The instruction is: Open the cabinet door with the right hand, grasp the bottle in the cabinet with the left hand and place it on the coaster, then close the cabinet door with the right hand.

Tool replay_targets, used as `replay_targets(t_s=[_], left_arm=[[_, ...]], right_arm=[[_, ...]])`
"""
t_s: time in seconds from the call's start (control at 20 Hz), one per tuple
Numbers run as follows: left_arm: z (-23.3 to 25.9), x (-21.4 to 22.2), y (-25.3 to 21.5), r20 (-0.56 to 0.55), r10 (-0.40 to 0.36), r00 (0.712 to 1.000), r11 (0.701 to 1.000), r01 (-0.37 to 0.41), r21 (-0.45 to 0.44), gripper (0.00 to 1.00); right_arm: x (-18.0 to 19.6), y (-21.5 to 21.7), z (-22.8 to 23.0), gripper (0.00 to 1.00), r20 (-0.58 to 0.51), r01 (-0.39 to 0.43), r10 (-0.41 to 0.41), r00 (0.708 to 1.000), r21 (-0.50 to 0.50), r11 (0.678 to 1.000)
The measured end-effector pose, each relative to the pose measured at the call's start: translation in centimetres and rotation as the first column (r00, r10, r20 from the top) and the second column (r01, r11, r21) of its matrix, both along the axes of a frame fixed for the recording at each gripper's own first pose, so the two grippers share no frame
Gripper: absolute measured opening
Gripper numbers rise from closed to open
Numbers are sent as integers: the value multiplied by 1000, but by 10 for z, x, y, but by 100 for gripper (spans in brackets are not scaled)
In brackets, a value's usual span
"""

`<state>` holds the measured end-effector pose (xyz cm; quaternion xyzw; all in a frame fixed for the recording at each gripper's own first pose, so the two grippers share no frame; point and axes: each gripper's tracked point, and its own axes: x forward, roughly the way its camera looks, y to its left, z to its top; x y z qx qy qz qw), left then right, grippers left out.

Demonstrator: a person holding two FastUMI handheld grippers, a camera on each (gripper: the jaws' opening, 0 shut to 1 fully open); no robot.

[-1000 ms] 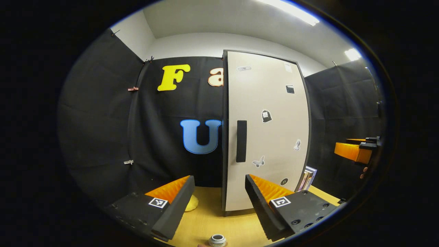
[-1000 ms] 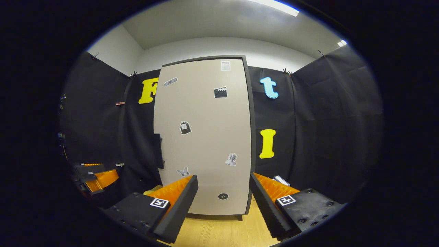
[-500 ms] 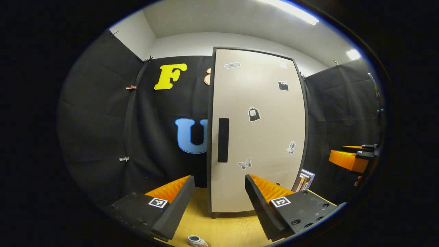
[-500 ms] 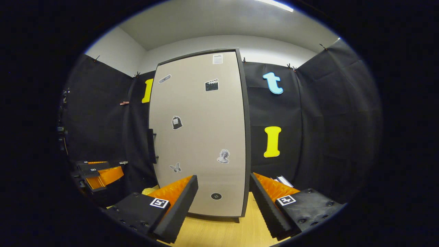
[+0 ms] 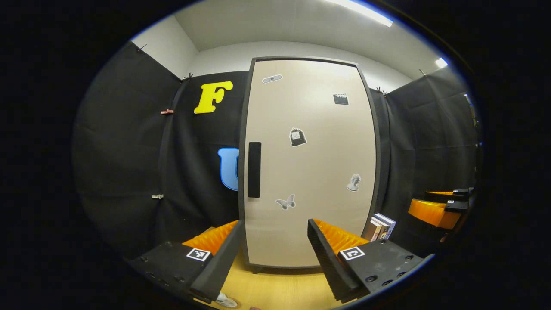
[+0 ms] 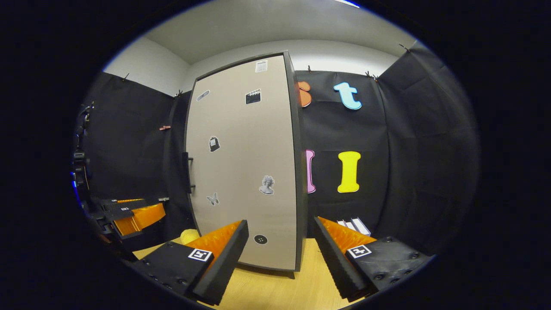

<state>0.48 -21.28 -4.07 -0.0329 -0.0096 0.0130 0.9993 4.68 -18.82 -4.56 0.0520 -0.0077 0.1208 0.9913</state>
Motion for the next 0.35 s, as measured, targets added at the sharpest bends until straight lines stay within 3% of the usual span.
replay_targets(t_s=[0.35], left_arm=[[-10,-2,-22,5,-16,1000,1000,16,-6,92]], right_arm=[[8,-15,-23,98,-20,-10,10,1000,12,1000]])
